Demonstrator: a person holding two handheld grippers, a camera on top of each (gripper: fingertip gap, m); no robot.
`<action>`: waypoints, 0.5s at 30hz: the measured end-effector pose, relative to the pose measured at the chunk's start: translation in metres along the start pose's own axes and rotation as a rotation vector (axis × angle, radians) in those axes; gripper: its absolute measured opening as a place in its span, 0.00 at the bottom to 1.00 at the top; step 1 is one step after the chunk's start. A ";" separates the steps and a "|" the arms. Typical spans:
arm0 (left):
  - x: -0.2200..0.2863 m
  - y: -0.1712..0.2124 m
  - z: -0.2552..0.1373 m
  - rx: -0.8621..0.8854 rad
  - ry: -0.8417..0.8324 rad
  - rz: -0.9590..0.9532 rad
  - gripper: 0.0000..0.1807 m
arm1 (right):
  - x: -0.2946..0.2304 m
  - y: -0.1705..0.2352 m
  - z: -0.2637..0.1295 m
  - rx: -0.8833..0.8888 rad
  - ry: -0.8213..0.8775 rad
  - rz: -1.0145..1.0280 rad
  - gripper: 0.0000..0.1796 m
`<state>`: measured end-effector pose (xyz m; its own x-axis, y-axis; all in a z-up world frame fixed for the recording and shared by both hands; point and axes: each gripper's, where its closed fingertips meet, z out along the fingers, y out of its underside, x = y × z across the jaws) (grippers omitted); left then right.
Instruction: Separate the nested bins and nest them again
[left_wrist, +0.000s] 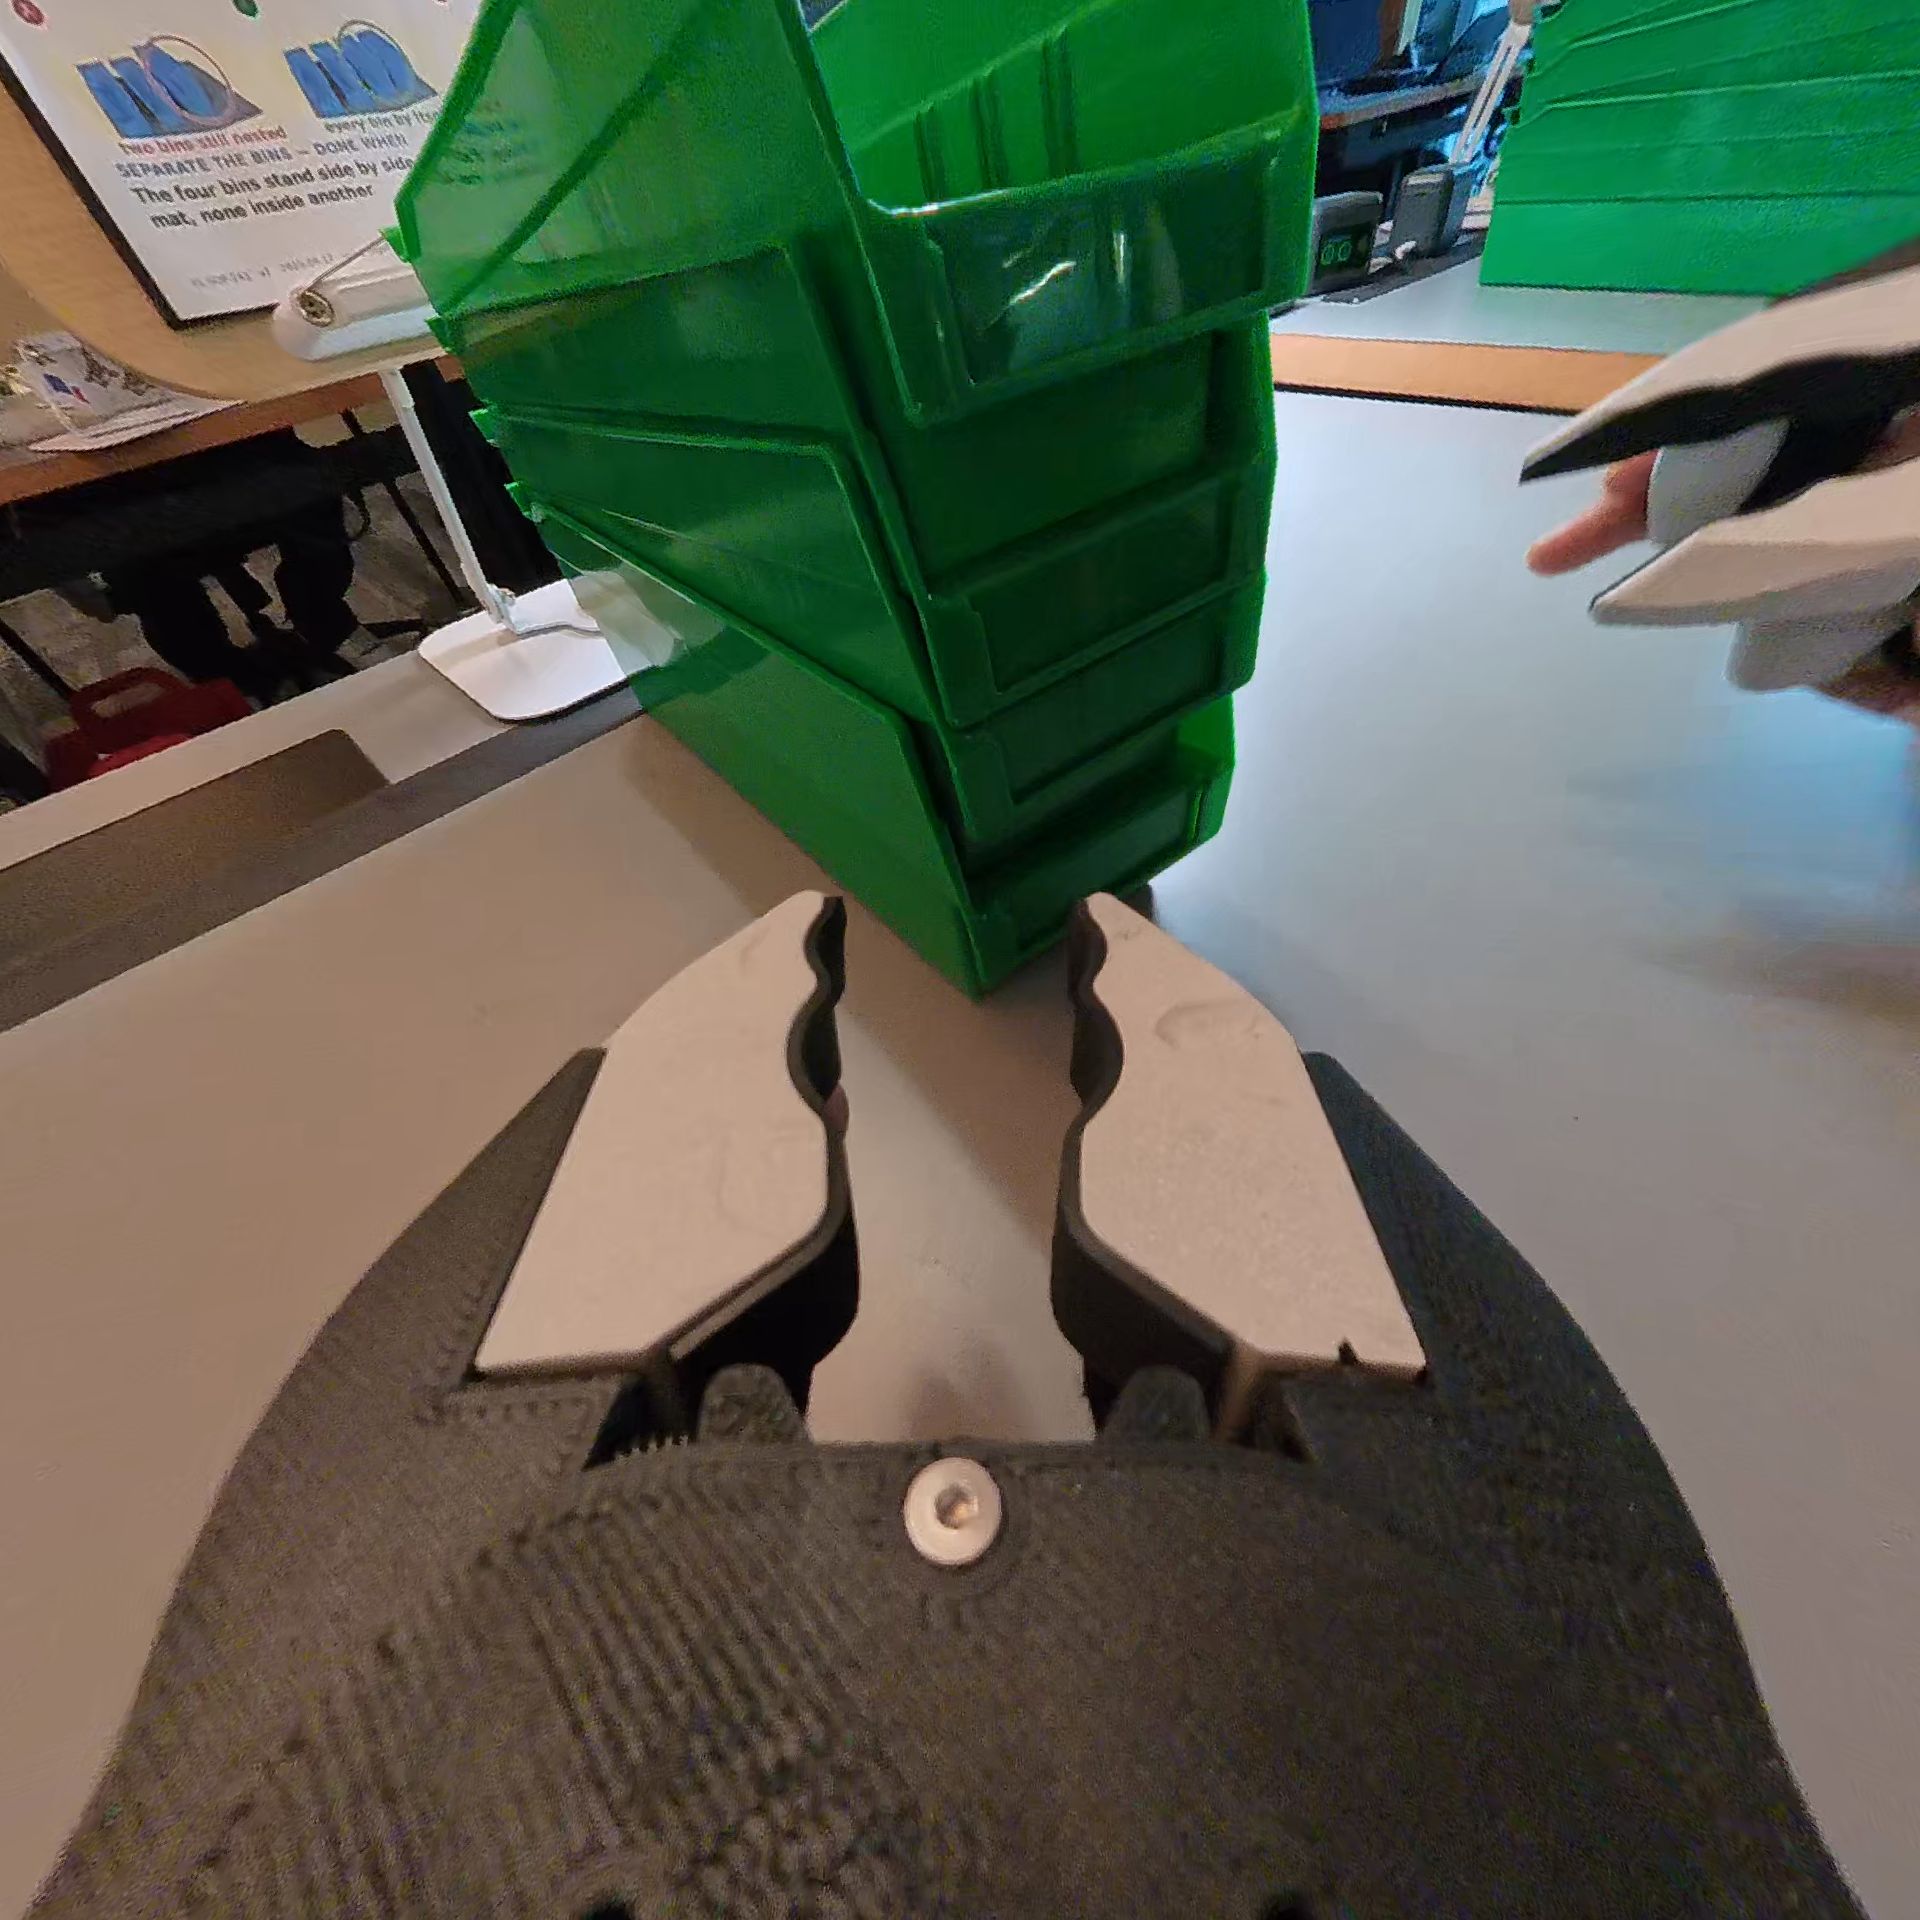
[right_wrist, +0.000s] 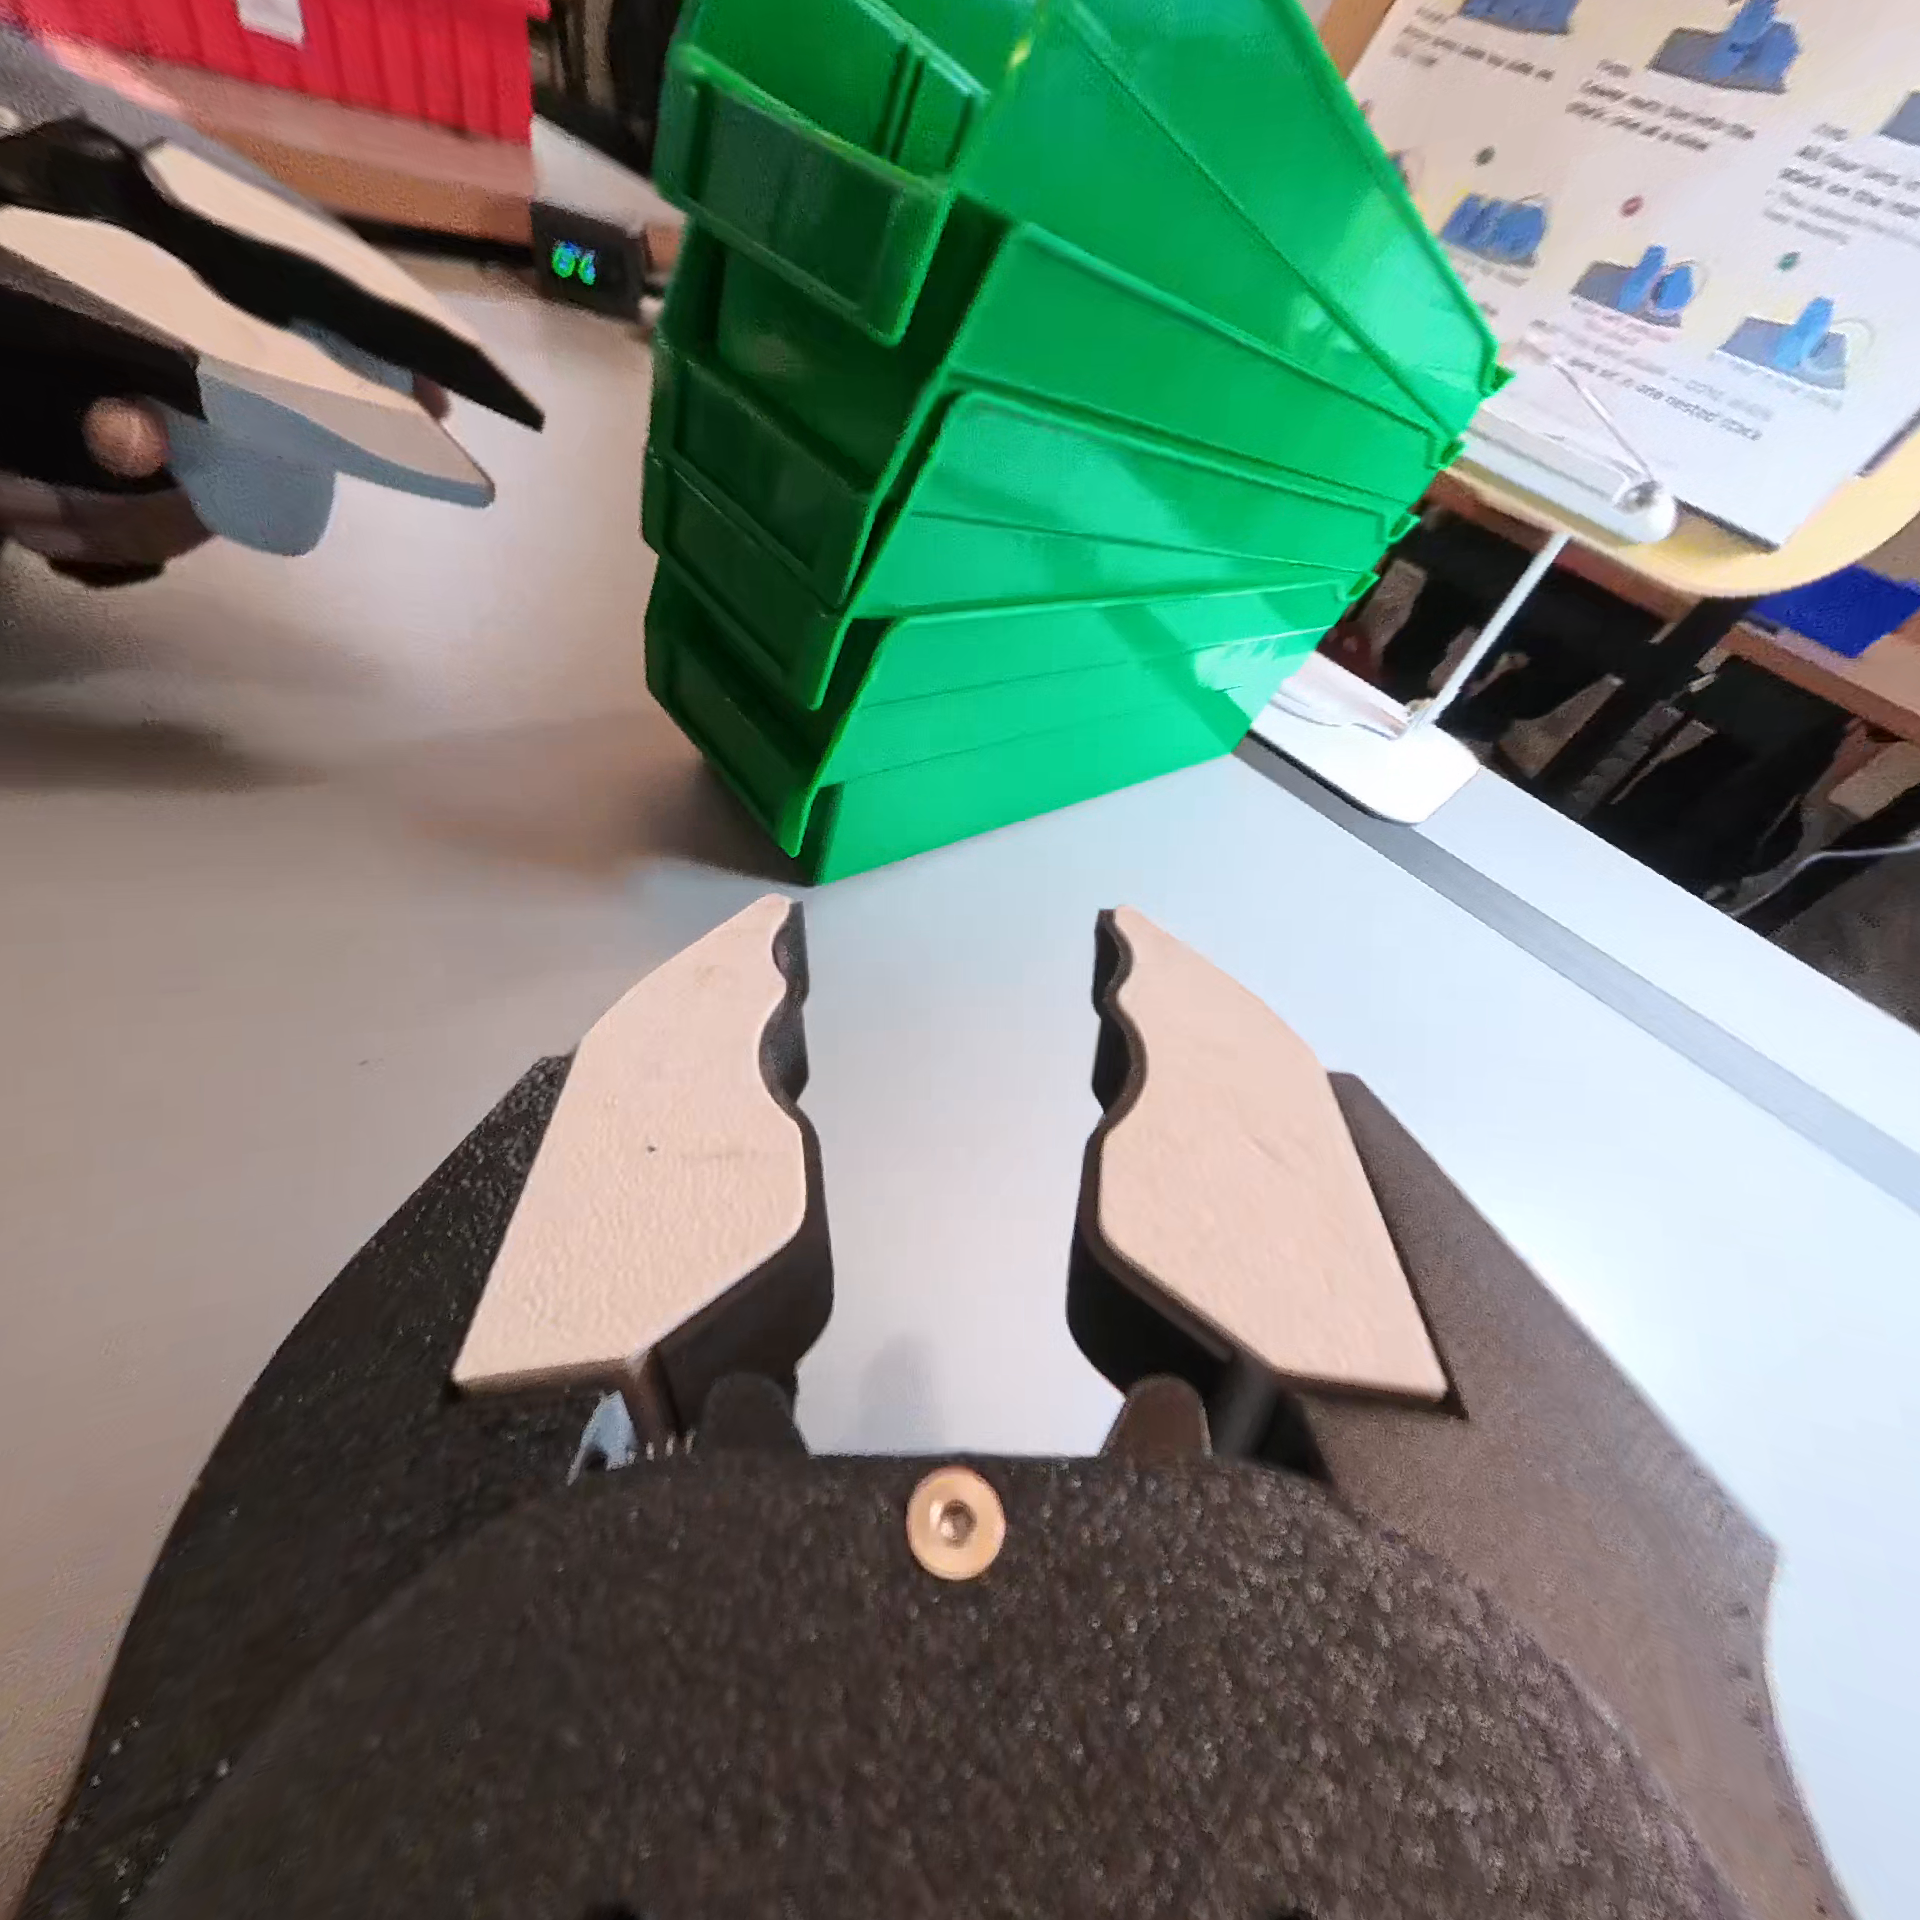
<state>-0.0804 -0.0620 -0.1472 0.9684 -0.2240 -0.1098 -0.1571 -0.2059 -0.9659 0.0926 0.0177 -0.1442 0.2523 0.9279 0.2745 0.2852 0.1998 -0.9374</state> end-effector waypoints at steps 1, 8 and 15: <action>0.001 0.000 0.004 0.003 0.007 -0.012 0.23 | 0.001 0.005 0.003 0.018 0.012 0.019 0.29; 0.013 -0.007 0.041 0.003 0.054 -0.015 0.24 | 0.000 0.003 0.001 0.050 -0.008 0.054 0.31; 0.039 -0.012 0.054 -0.004 0.098 0.050 0.24 | 0.005 -0.003 -0.002 0.077 0.032 0.049 0.30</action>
<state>-0.0307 -0.0167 -0.1526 0.9359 -0.3257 -0.1342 -0.2057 -0.1962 -0.9587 0.0950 0.0209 -0.1400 0.2943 0.9267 0.2336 0.2004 0.1792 -0.9632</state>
